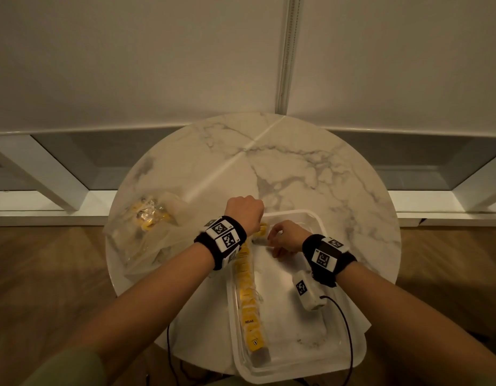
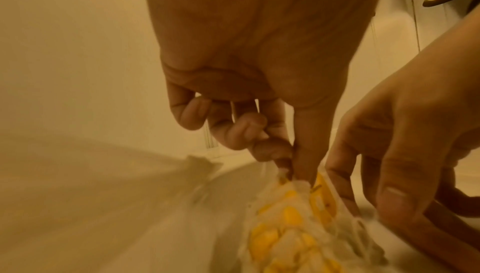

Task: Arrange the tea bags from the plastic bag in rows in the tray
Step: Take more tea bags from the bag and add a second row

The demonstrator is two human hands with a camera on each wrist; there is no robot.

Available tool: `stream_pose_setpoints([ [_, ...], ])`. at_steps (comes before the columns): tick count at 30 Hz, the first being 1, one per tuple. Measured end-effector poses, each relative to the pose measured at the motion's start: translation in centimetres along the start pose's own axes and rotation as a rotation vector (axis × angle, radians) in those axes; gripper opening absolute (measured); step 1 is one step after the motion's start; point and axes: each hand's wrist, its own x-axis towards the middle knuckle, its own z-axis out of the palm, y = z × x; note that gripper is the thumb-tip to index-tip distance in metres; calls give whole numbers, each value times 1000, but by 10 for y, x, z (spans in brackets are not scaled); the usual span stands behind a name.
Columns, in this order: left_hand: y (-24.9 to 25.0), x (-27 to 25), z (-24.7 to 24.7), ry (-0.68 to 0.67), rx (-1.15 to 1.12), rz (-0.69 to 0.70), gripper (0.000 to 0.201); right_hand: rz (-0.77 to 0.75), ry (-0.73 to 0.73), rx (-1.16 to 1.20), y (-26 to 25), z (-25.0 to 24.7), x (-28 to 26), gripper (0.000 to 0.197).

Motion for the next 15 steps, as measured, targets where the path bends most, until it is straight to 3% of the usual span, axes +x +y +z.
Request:
stream_pose_setpoints([
  [6, -2, -22, -8, 60, -153, -23, 17, -19, 51, -131, -4, -6, -11, 21],
  [9, -18, -57, -21, 210, -308, -51, 24, -67, 59, -174, -6, -13, -29, 19],
  [12, -50, -106, -24, 345, -297, -117, 45, -214, -28, -156, -27, -11, -59, 21],
  [15, -93, -141, -7, 194, -237, -311, 65, -471, -125, -73, -68, 10, -80, 19],
])
